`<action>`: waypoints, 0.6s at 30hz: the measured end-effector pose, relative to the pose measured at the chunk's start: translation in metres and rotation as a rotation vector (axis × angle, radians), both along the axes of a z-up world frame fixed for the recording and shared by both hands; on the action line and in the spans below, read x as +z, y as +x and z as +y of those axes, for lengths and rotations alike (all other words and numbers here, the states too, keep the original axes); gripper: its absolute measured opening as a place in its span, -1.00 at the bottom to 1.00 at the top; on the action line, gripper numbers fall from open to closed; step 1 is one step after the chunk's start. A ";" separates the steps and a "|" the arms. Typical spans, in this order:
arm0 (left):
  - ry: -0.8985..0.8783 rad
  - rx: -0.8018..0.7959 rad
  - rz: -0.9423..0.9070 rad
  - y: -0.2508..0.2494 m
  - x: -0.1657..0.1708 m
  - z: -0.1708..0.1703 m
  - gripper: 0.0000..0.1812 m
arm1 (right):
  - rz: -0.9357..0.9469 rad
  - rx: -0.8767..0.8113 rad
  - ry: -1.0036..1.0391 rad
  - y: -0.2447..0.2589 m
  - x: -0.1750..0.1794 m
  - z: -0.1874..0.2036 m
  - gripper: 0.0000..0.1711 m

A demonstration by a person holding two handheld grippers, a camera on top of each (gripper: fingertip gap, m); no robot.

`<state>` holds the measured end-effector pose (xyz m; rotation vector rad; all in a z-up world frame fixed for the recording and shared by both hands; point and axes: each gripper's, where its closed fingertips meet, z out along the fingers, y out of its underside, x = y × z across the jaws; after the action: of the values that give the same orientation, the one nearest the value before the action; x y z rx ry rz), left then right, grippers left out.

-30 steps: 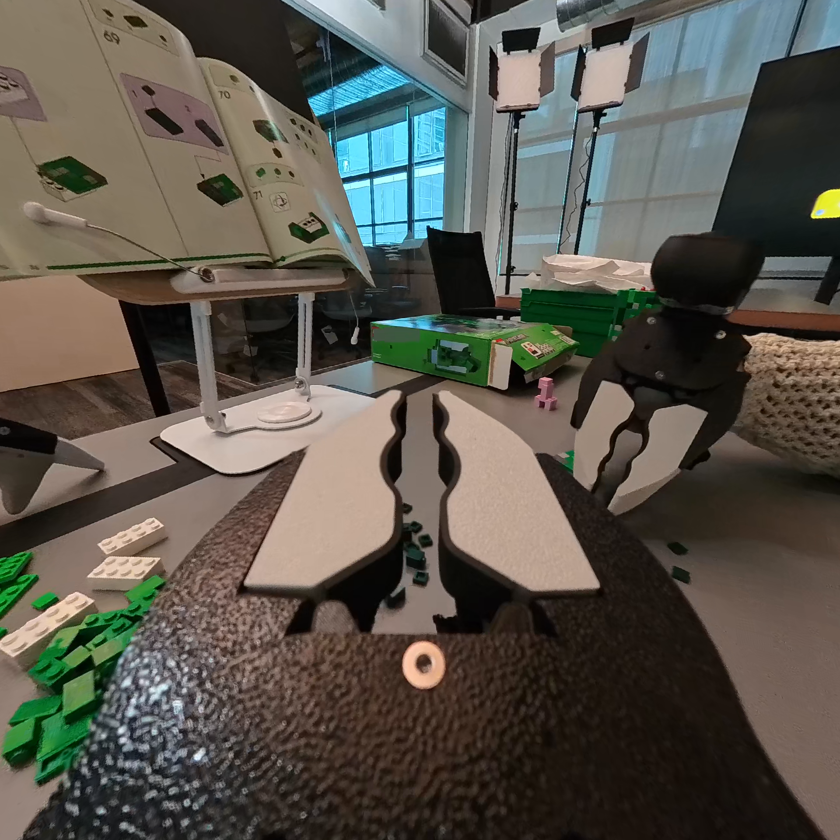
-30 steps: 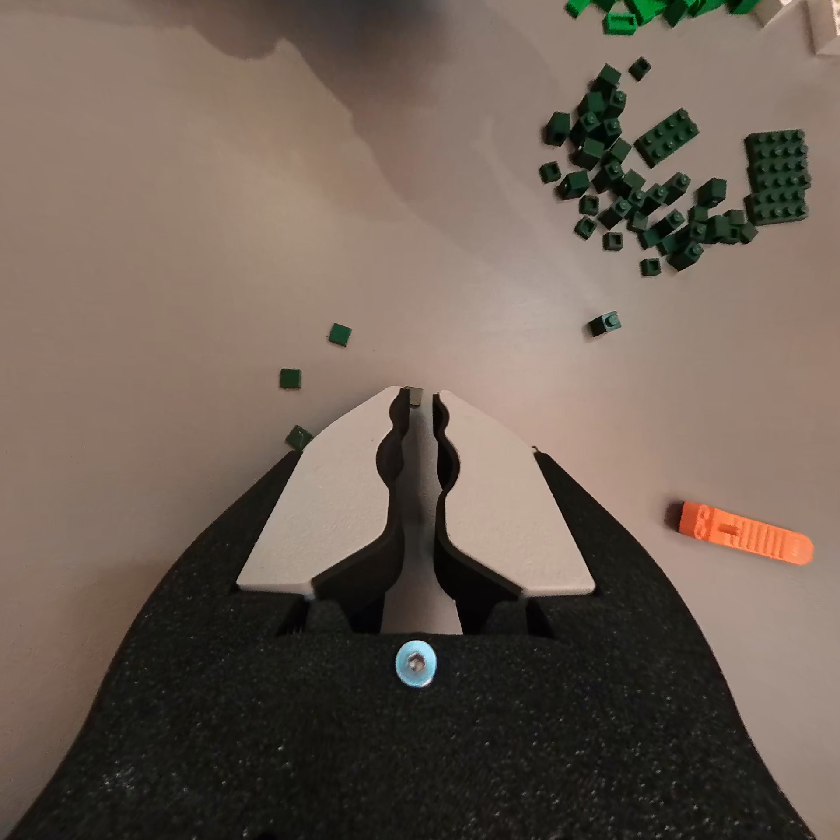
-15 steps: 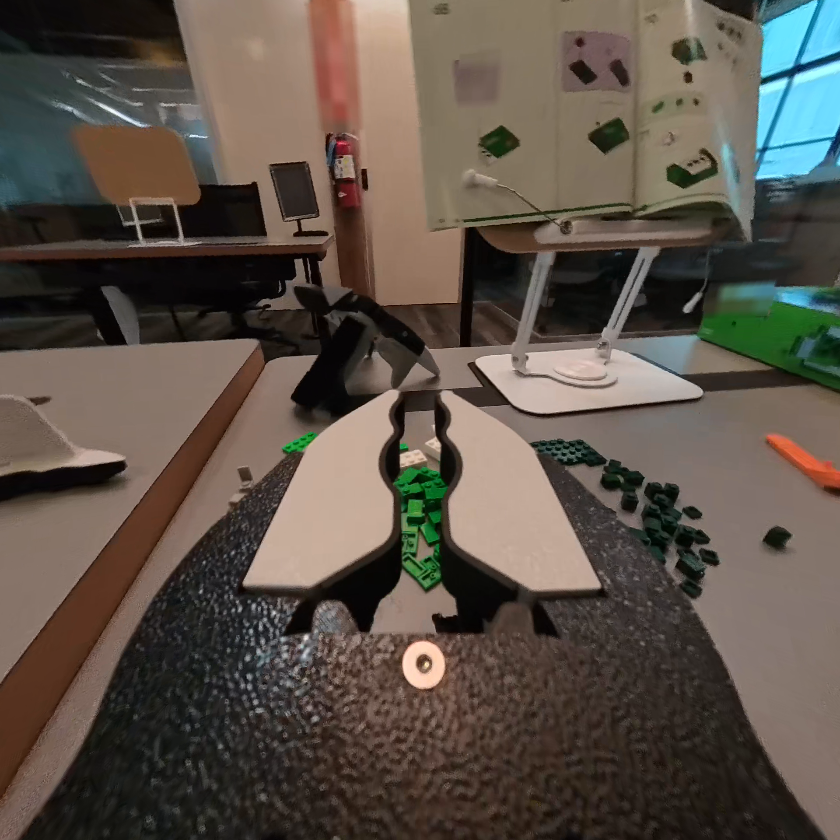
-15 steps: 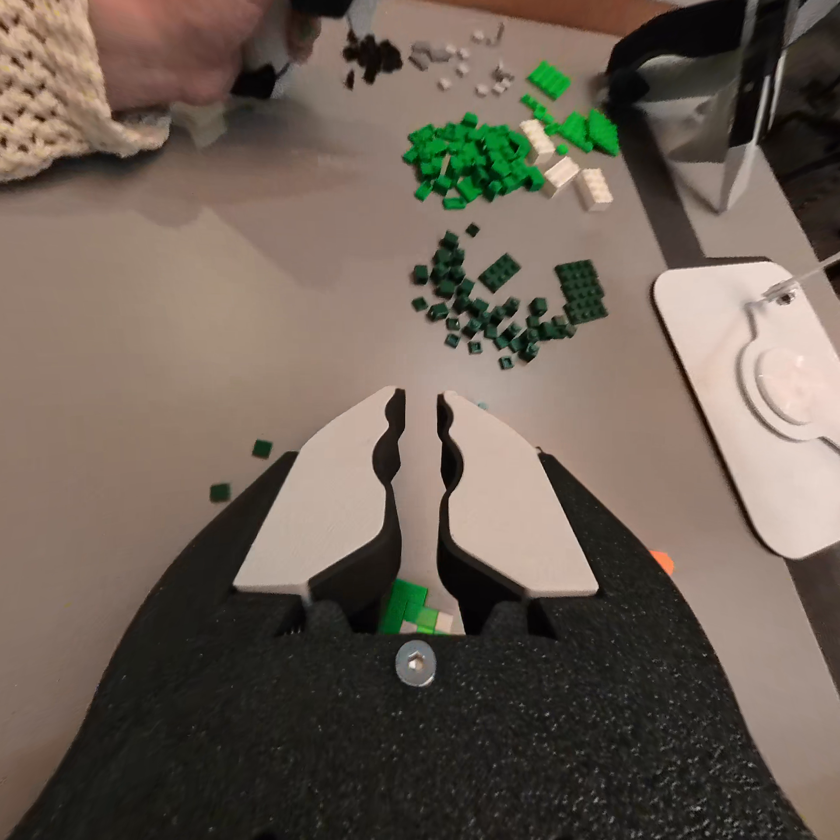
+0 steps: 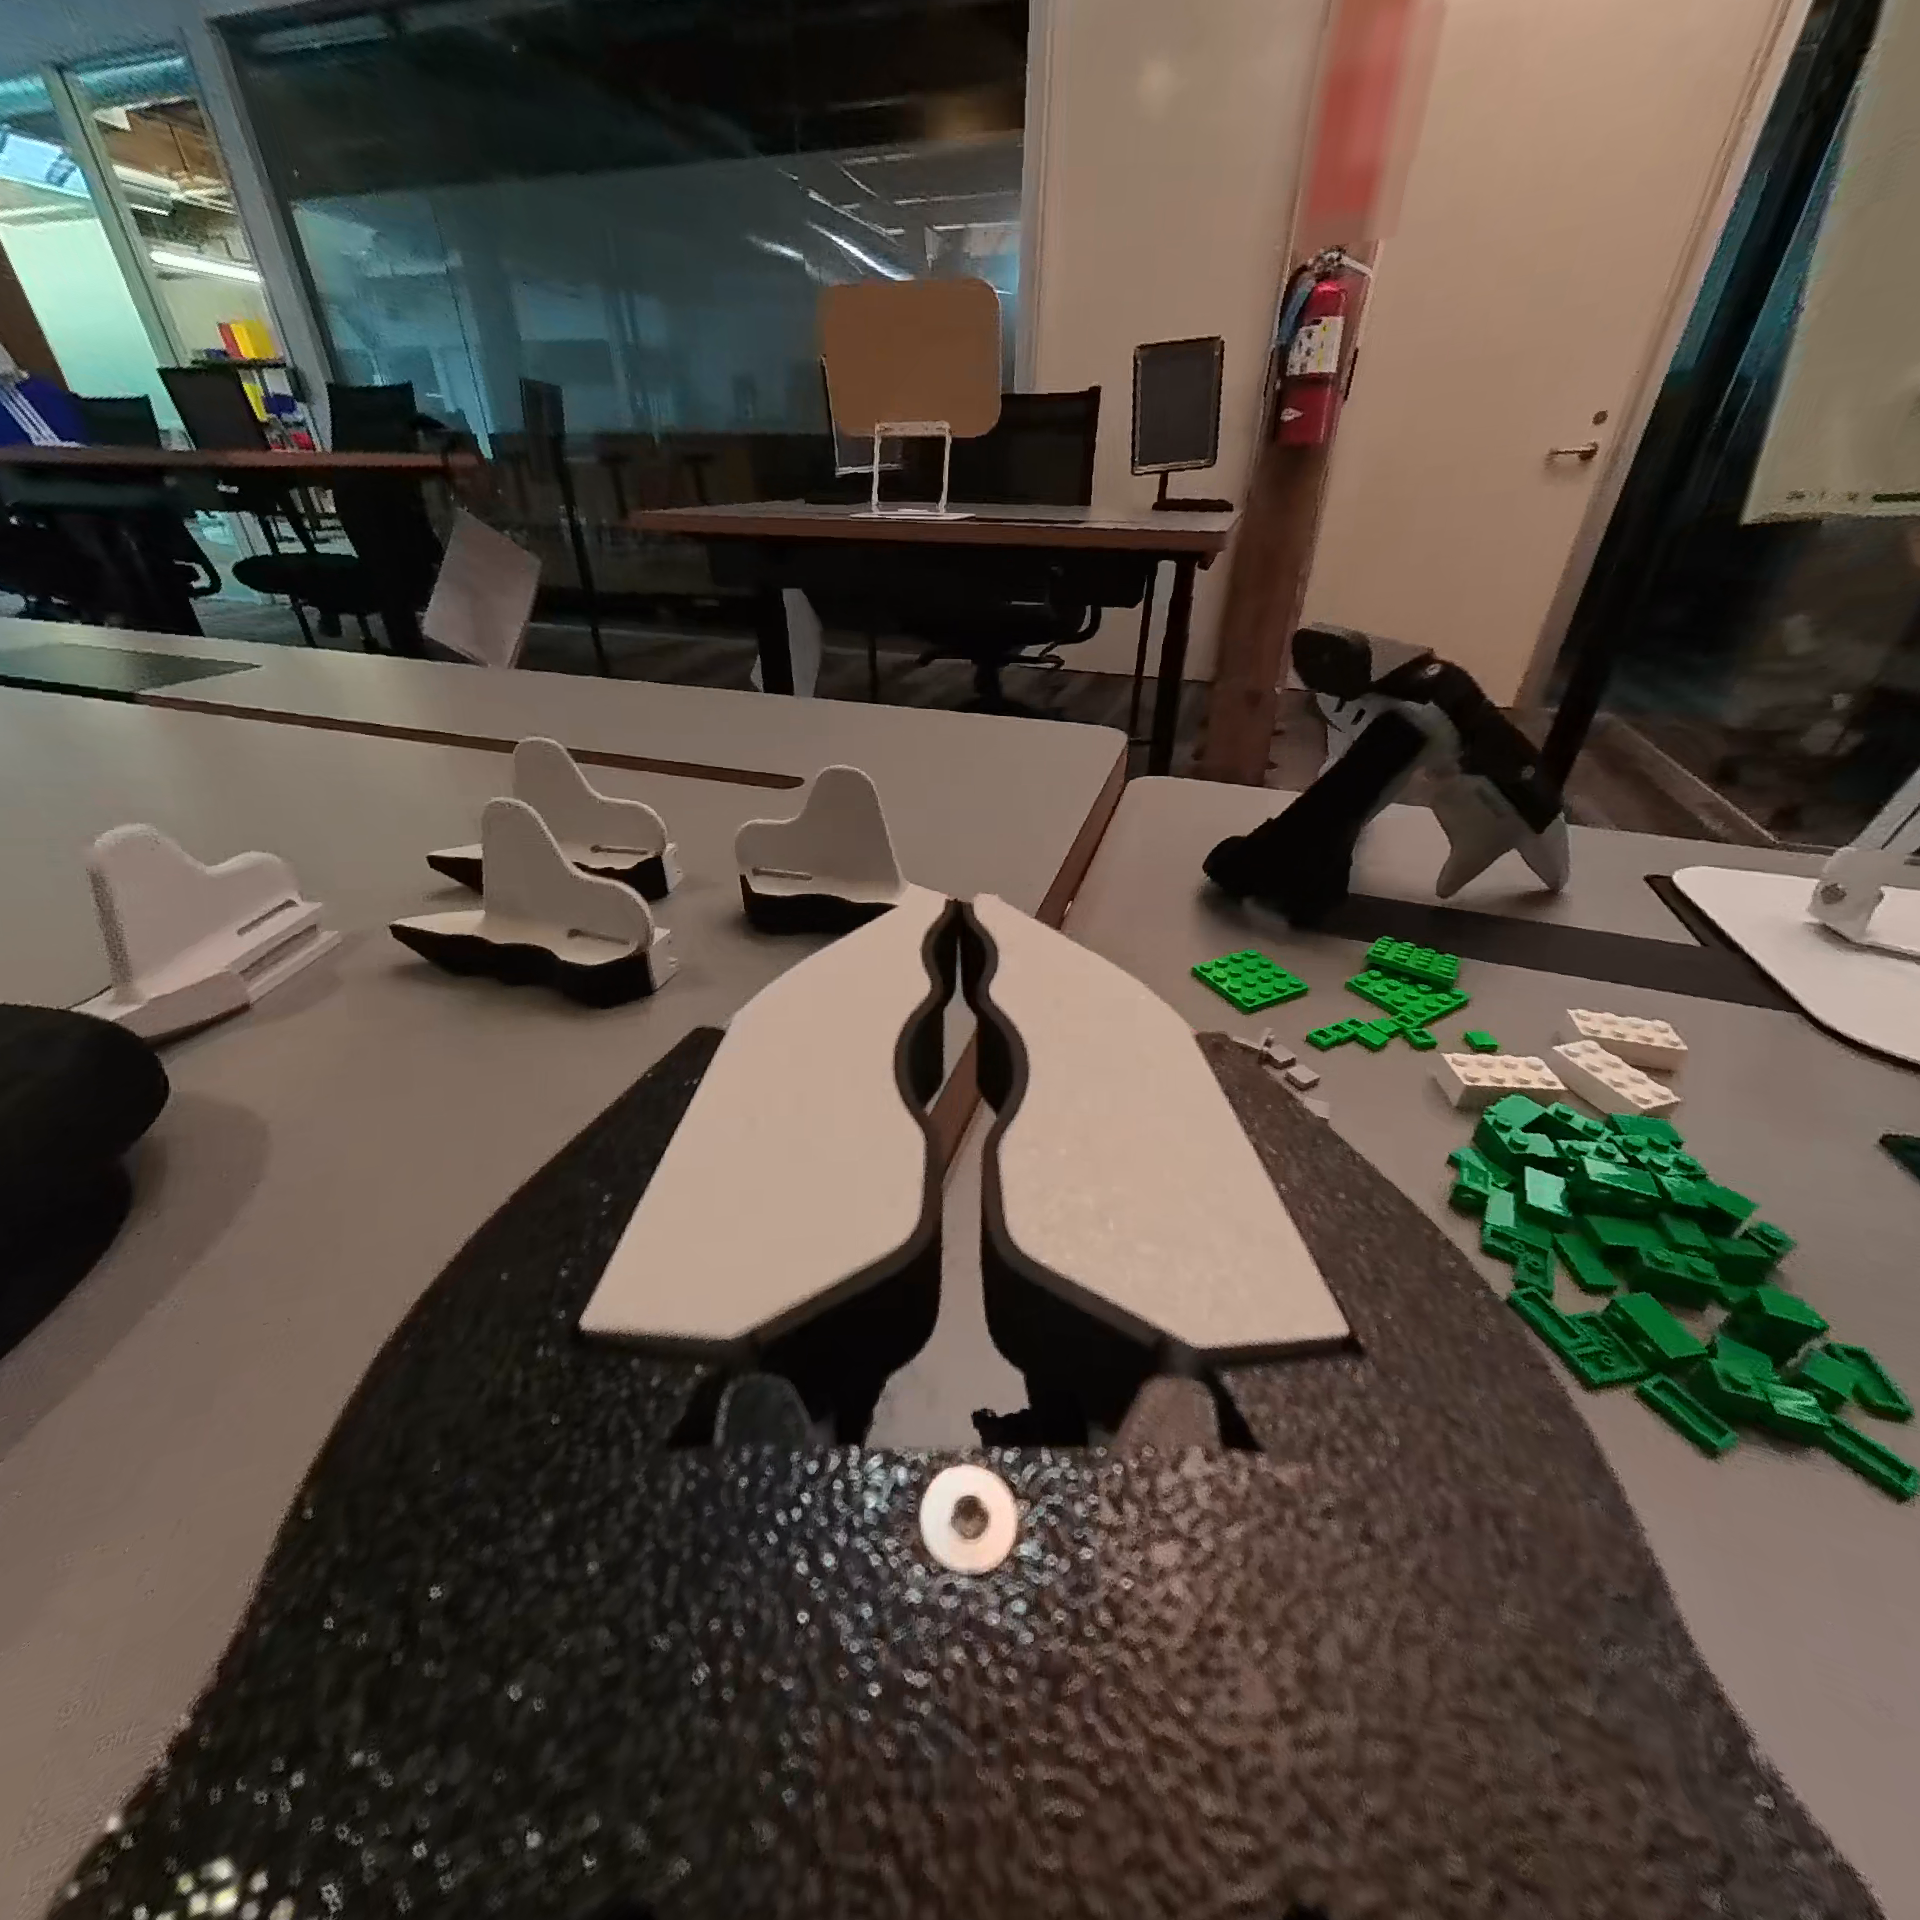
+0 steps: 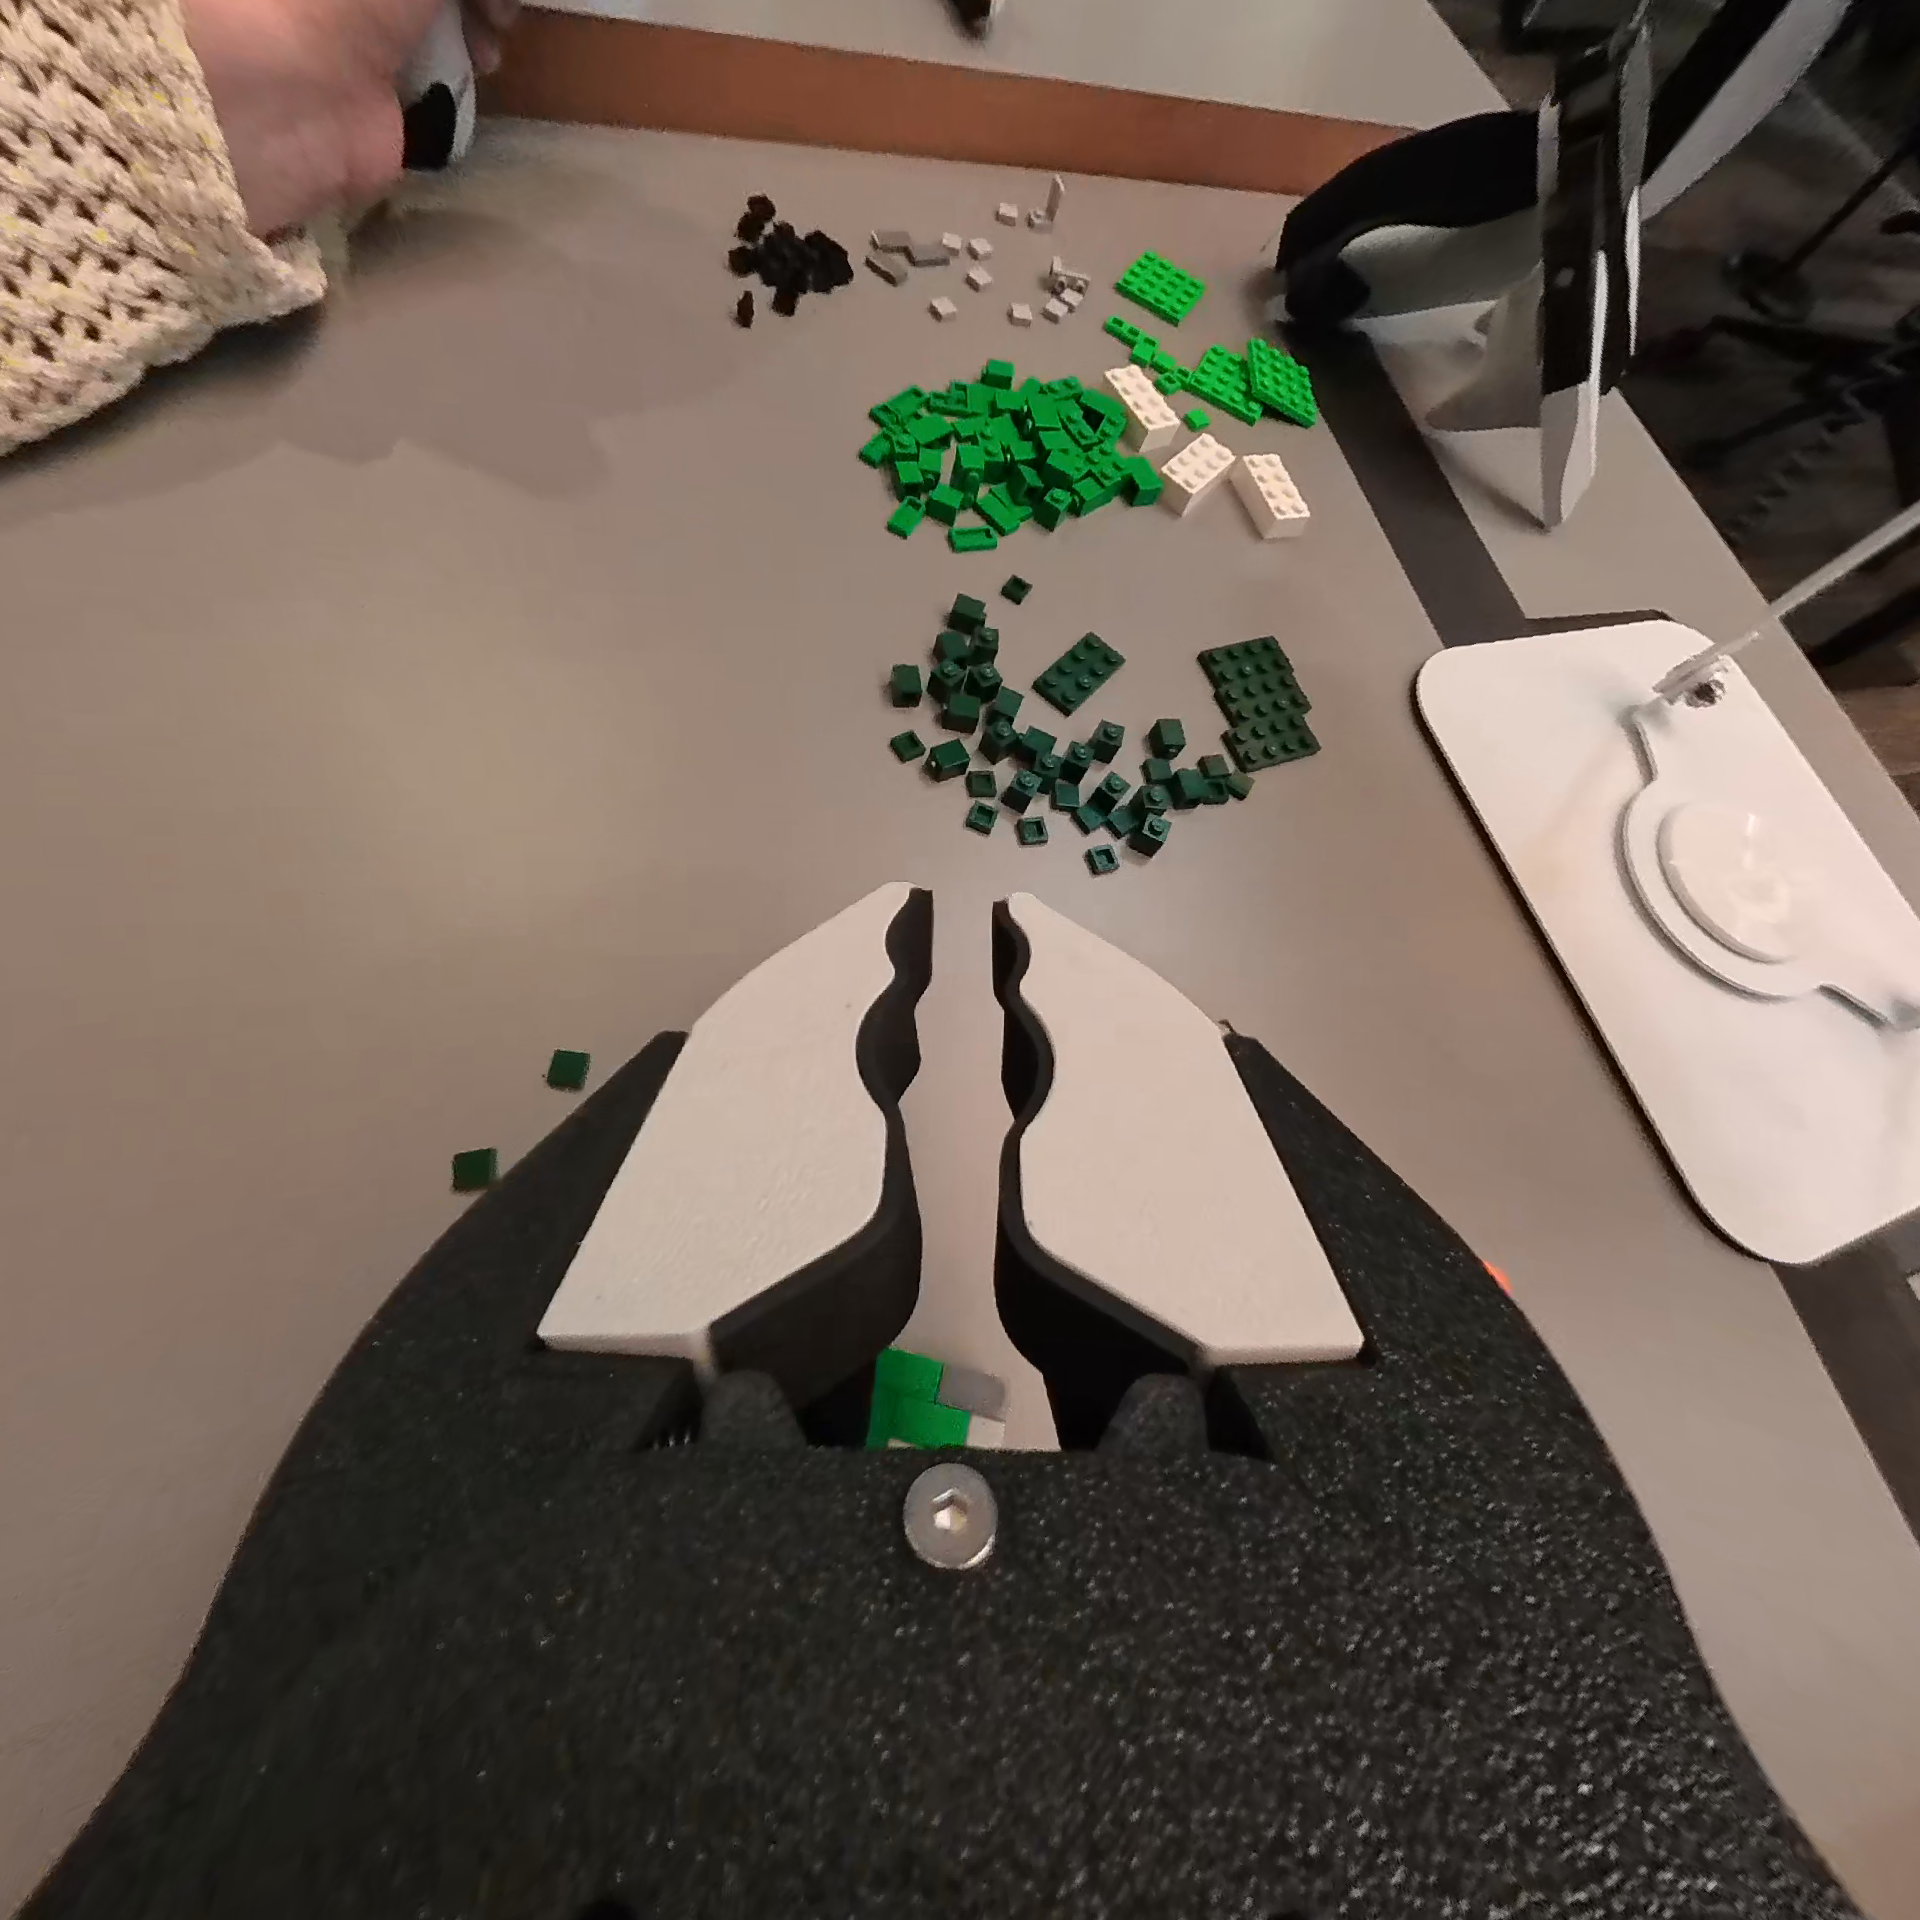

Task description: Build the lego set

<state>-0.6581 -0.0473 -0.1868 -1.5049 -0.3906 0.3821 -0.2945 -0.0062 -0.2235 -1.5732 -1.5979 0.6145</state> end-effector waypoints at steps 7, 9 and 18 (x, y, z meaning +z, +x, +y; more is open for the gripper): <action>0.024 -0.063 0.009 0.009 0.000 0.012 -1.00 | -0.011 0.028 -0.011 -0.006 -0.007 -0.006 -0.88; 0.026 -0.072 -0.001 0.009 -0.002 0.014 -1.00 | -0.013 0.037 -0.008 -0.009 -0.009 -0.009 -0.88; 0.045 -0.119 0.001 0.012 -0.004 0.022 -1.00 | 0.003 0.090 -0.016 -0.030 -0.006 -0.025 -0.88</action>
<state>-0.6464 -0.0252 -0.1911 -1.4760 -0.3051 0.2781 -0.3247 -0.0310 -0.2297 -1.5182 -1.6729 0.6792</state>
